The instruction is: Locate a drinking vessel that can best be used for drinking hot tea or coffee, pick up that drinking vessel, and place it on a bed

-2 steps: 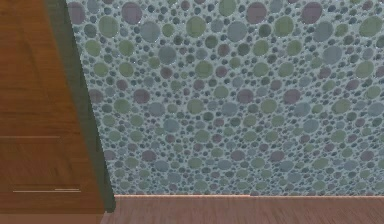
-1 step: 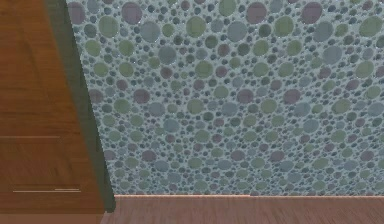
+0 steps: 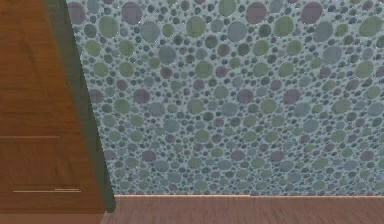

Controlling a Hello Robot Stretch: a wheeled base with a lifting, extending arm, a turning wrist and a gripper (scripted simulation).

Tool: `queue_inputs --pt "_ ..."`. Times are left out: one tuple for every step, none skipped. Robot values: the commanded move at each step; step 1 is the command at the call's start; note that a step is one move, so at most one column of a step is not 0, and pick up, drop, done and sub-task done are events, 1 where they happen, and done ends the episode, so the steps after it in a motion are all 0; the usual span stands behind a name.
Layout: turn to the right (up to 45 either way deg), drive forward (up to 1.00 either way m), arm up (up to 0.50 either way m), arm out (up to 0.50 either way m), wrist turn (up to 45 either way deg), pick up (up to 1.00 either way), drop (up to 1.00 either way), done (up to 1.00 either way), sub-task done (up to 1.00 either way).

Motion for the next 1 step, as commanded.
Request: queue_inputs --pt "0.0 0.0 0.0 0.0 45.0 0.0 0.0 0.0 0.0"
